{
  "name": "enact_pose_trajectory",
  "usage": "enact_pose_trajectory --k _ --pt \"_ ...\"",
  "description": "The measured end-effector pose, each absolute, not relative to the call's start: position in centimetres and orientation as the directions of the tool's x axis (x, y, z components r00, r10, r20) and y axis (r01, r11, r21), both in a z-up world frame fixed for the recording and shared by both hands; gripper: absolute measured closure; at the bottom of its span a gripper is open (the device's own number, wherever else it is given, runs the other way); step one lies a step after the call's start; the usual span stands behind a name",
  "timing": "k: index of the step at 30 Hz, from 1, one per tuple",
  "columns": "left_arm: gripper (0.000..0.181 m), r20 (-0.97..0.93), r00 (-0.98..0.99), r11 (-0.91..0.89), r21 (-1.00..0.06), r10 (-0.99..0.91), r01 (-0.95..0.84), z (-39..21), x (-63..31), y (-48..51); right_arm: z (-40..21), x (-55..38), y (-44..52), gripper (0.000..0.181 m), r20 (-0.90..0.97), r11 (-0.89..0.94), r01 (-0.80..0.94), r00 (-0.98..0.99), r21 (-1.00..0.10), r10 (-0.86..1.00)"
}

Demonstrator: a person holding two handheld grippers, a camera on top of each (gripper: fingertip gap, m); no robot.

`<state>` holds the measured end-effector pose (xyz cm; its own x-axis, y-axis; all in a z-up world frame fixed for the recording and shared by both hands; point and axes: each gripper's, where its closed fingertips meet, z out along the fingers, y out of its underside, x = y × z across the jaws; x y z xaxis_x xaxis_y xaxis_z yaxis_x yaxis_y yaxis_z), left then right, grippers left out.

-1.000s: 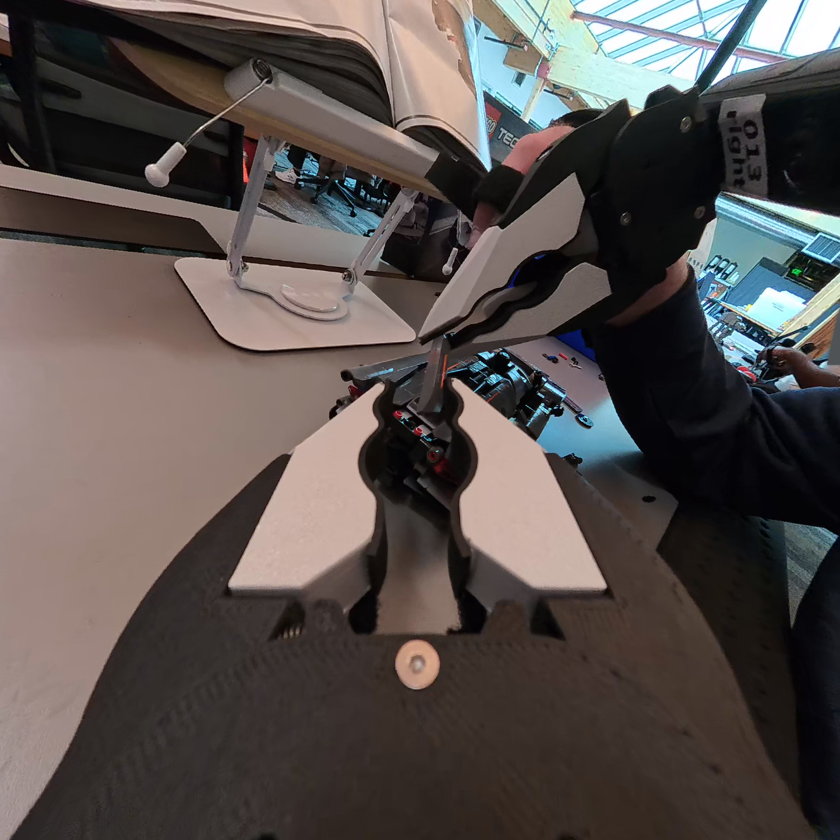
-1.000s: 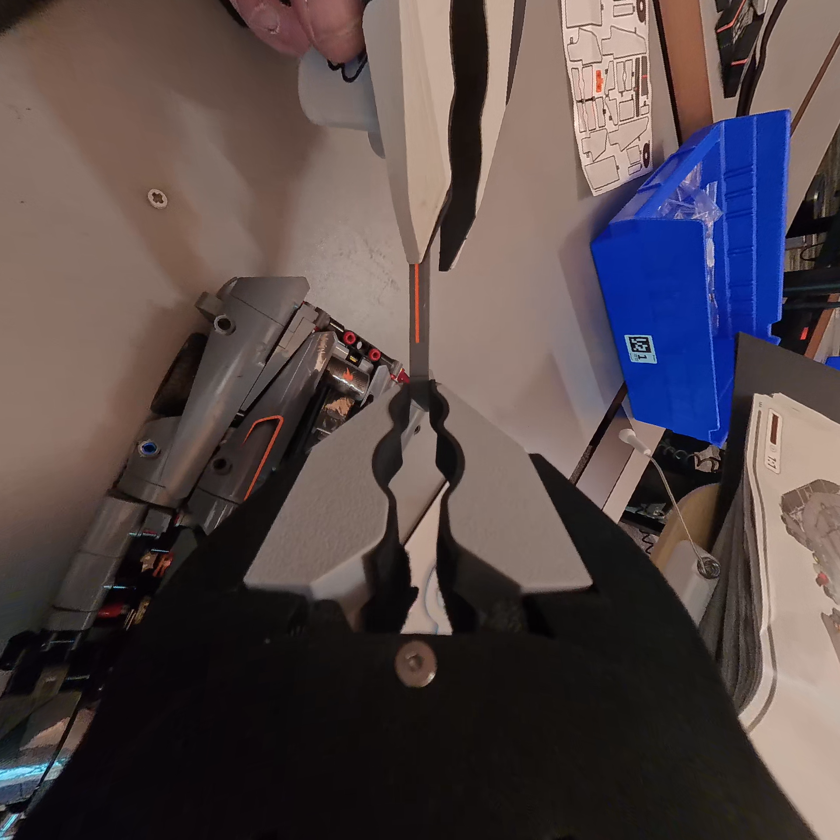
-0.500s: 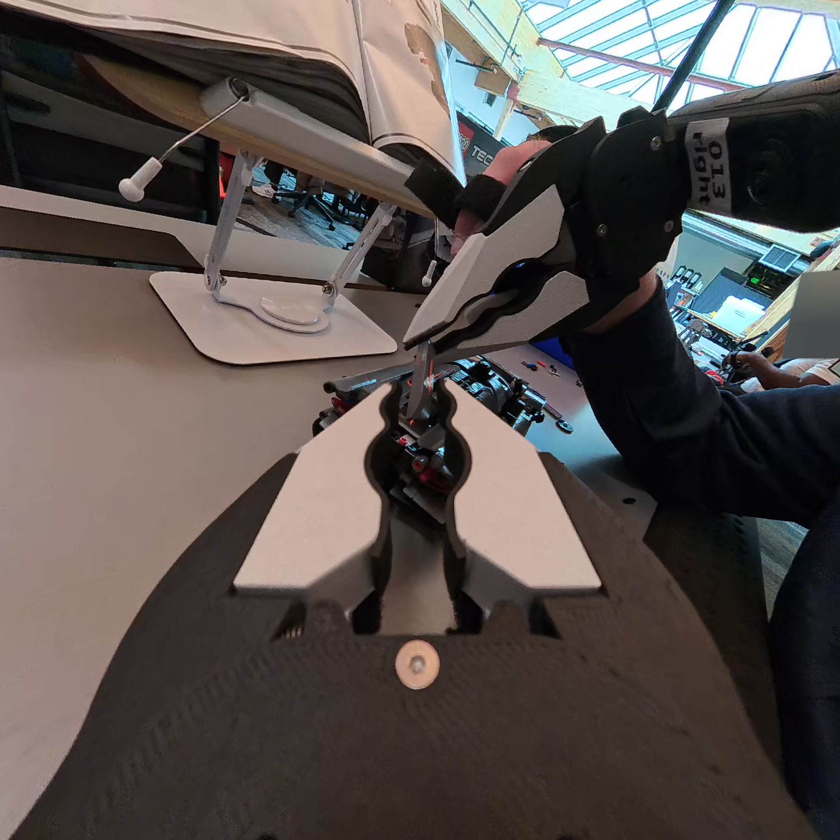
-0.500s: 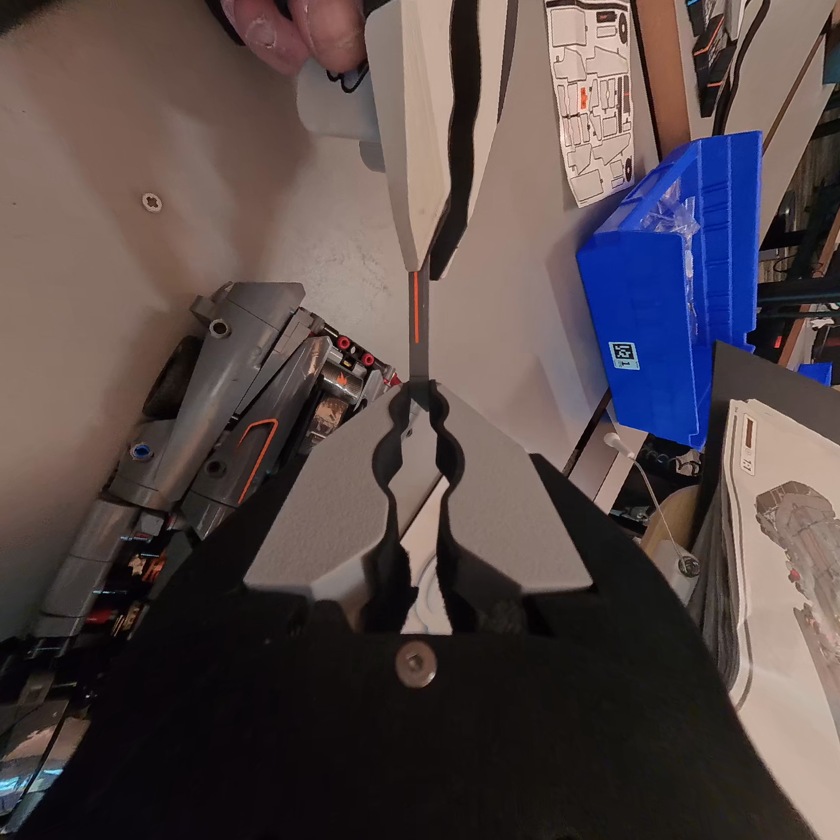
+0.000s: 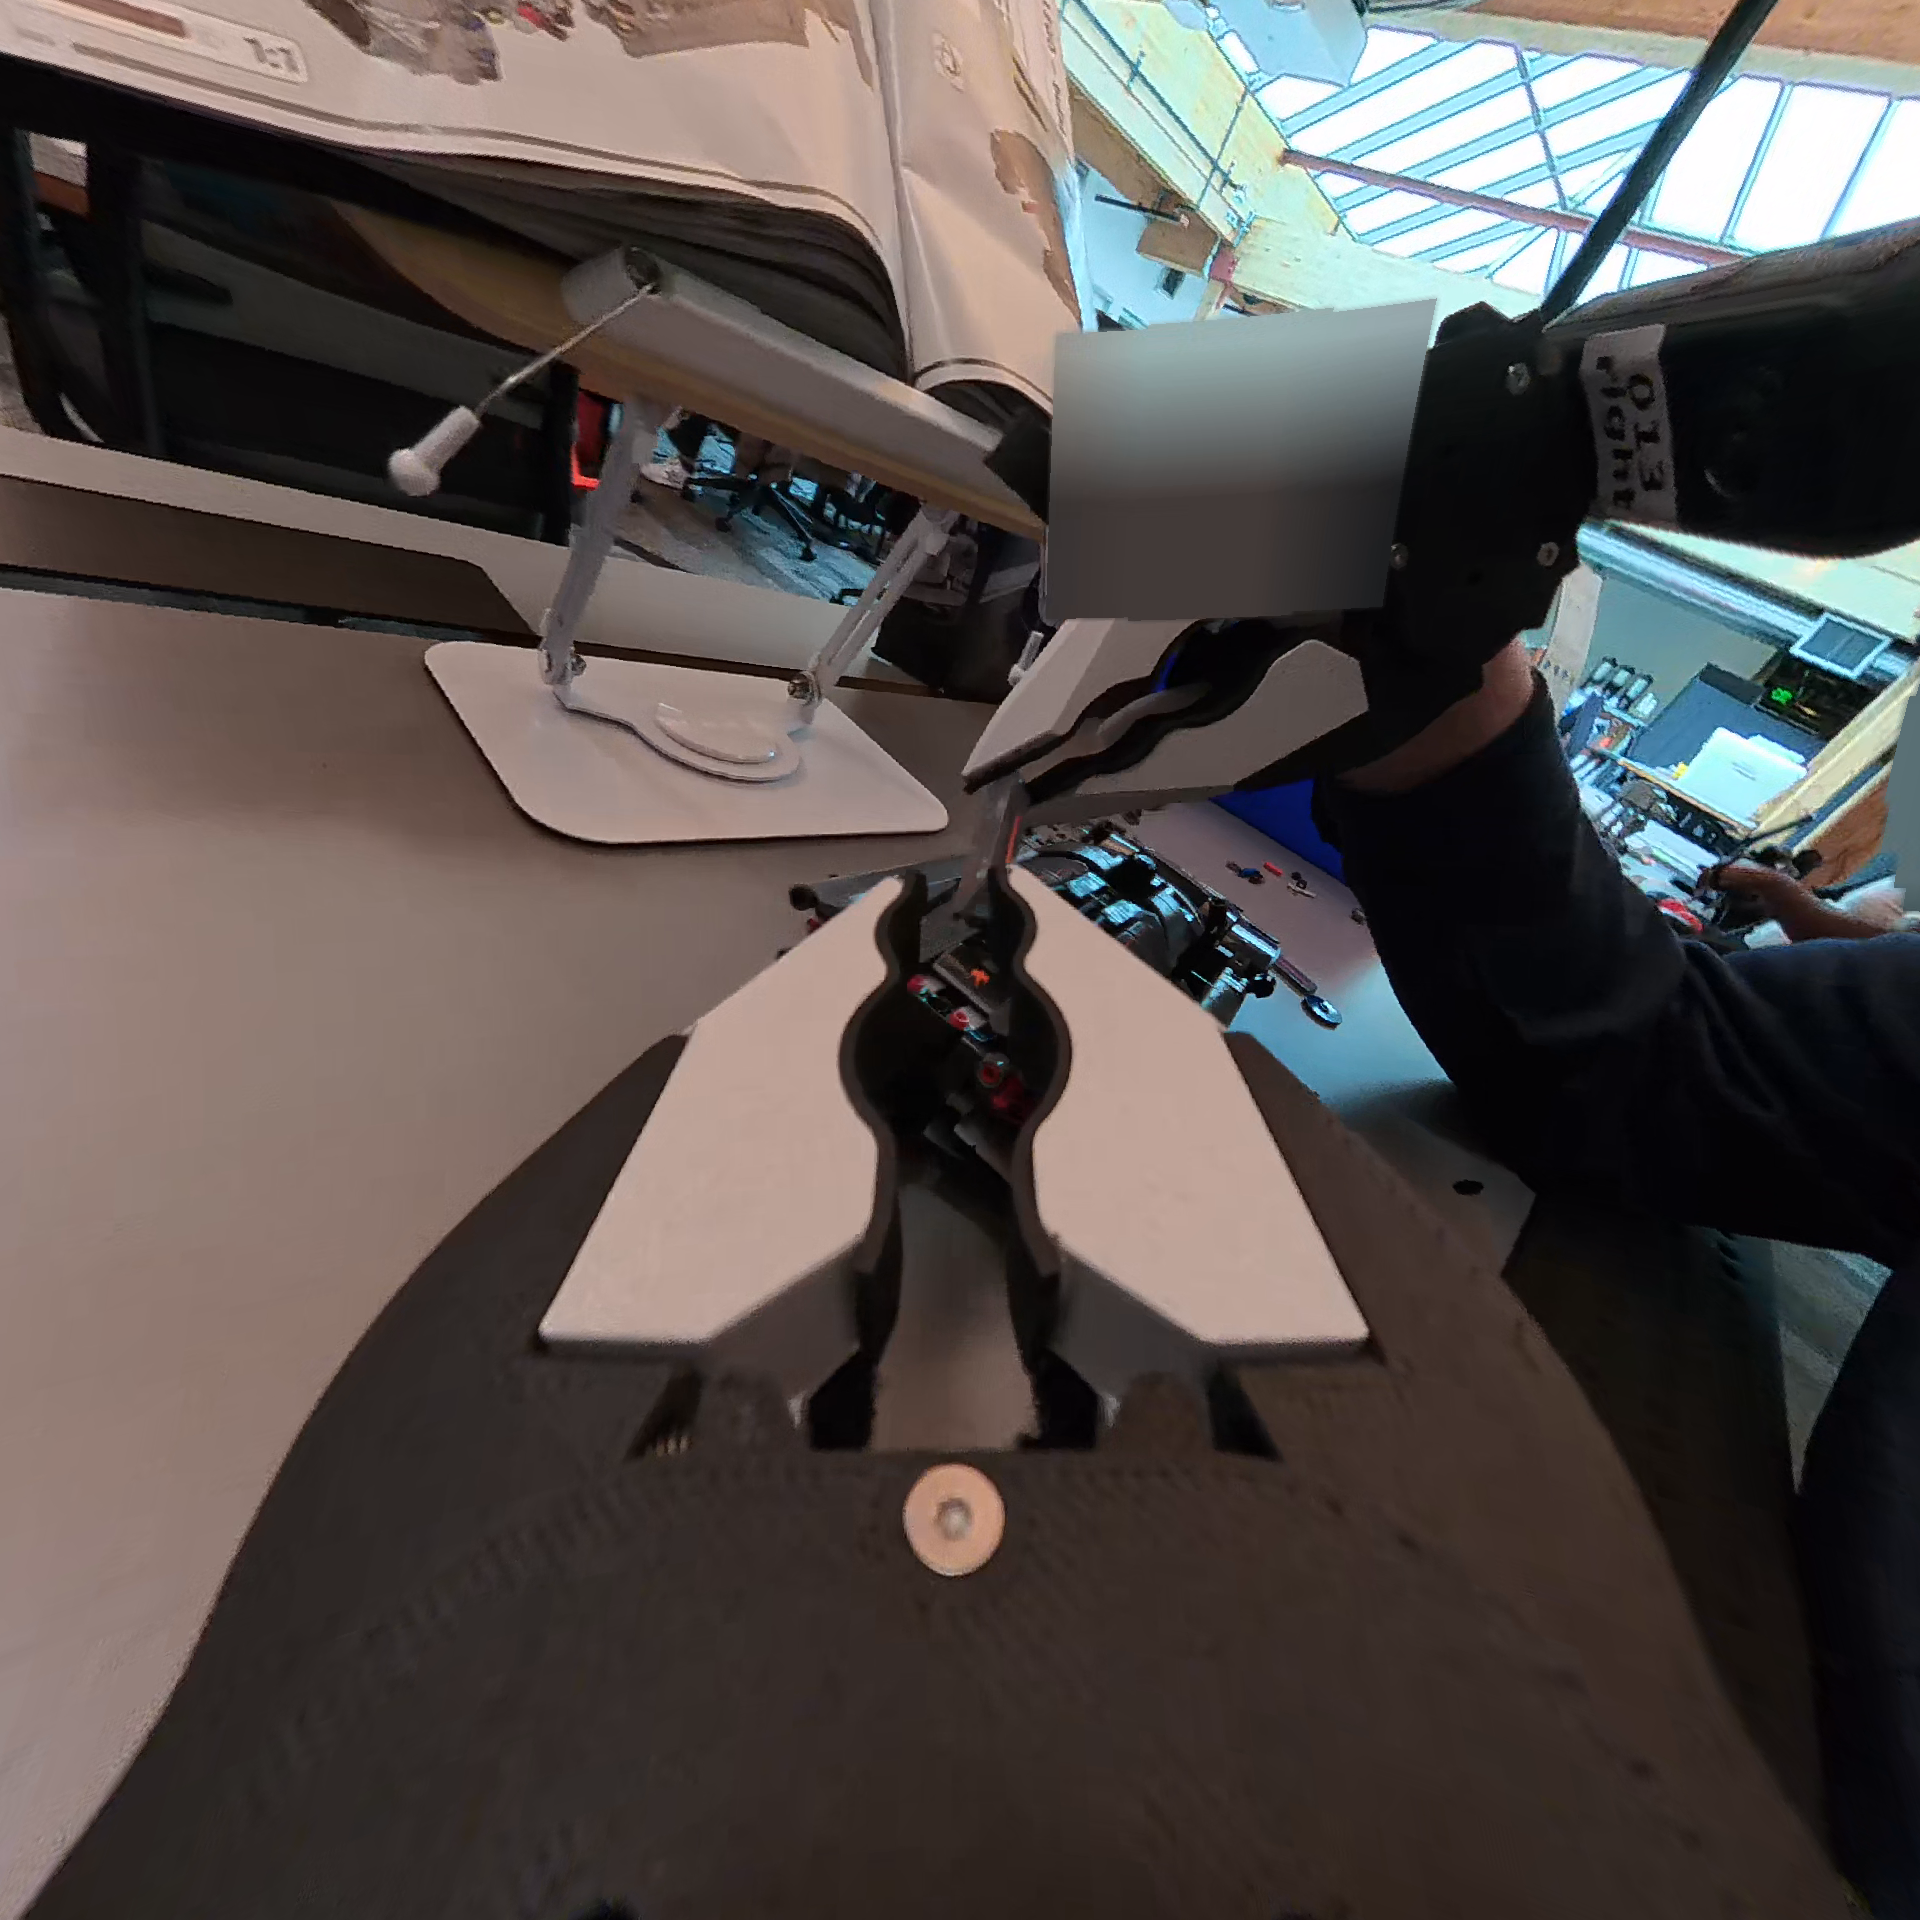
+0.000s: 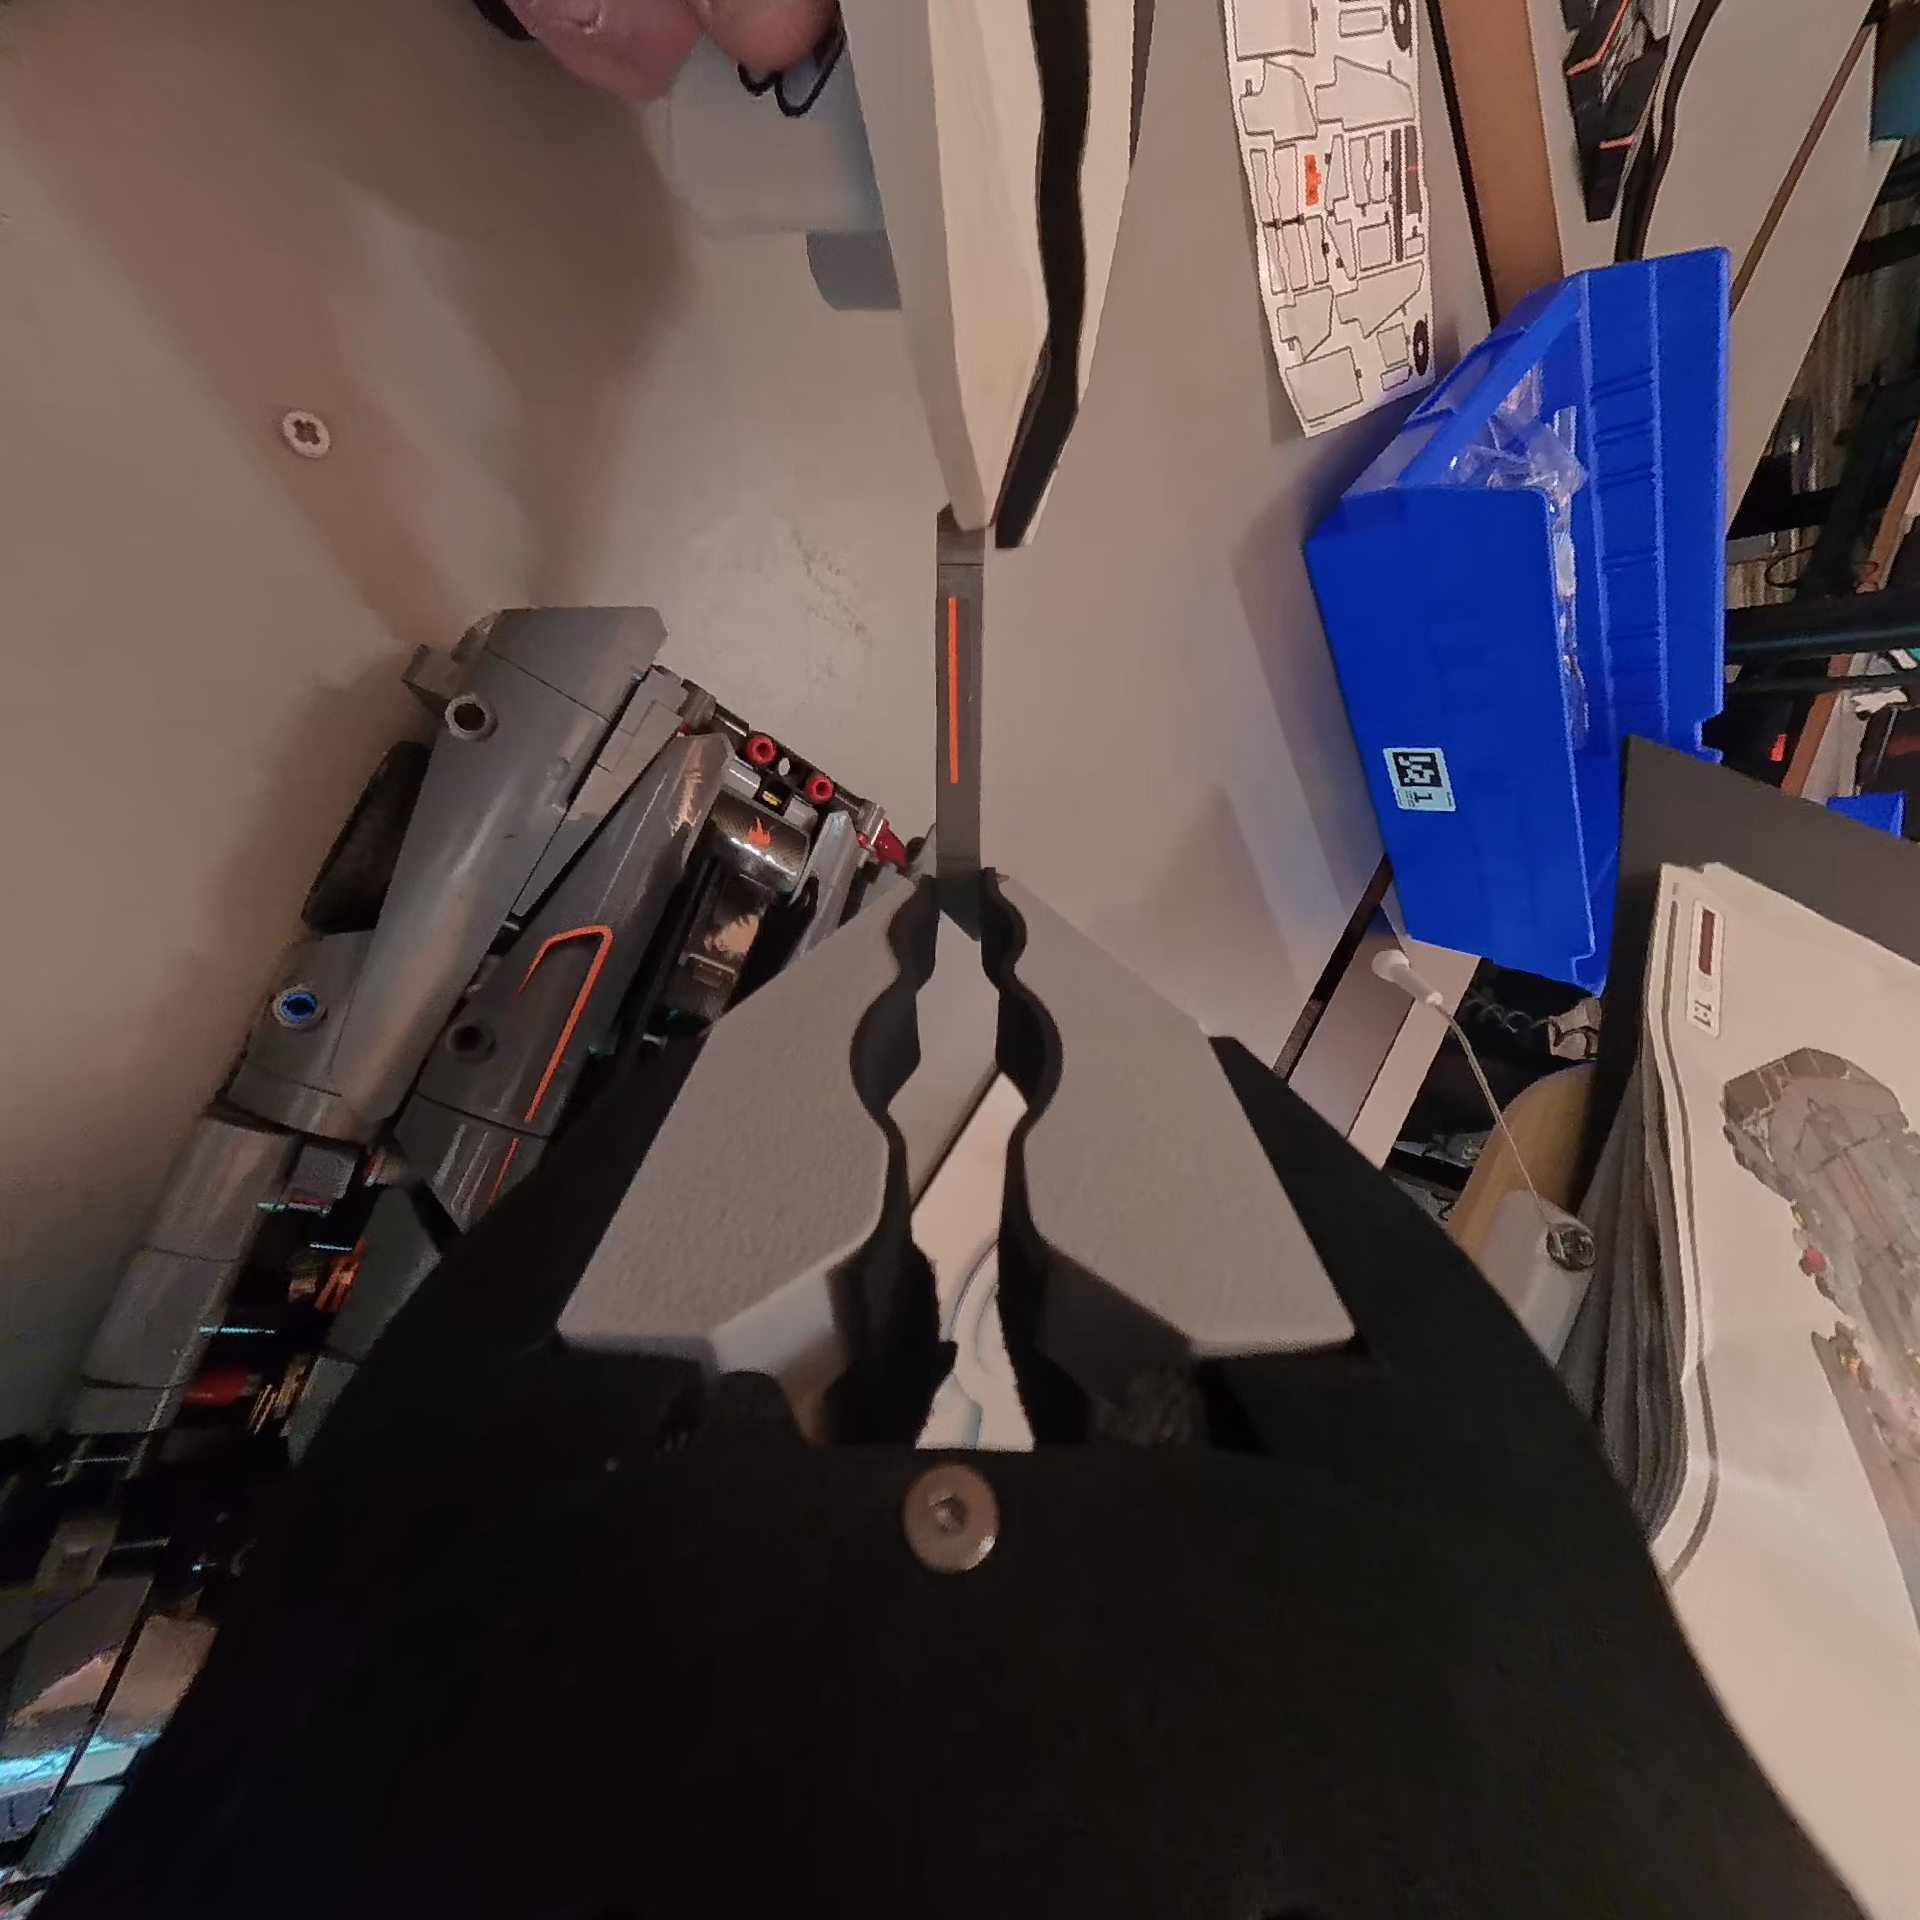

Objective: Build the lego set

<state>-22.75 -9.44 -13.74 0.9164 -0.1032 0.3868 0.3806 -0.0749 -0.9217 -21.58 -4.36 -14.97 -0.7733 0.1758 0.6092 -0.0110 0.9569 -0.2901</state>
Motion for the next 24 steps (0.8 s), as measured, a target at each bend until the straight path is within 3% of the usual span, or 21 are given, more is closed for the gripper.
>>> enact_pose_trajectory --k 12,24 --pt "0.169 0.458 0.888 -0.067 -0.886 0.034 0.459 -14.7 -25.2 -10.4 -14.9 -22.1 -1.8 0.175 0.596 0.949 0.068 -0.764 -0.308 0.248" --pt "0.166 0.487 0.872 -0.051 -0.871 0.035 0.489 -14.5 -25.5 -10.7 -15.7 -22.3 -0.6 0.175 0.585 0.955 0.111 -0.769 -0.276 0.258"
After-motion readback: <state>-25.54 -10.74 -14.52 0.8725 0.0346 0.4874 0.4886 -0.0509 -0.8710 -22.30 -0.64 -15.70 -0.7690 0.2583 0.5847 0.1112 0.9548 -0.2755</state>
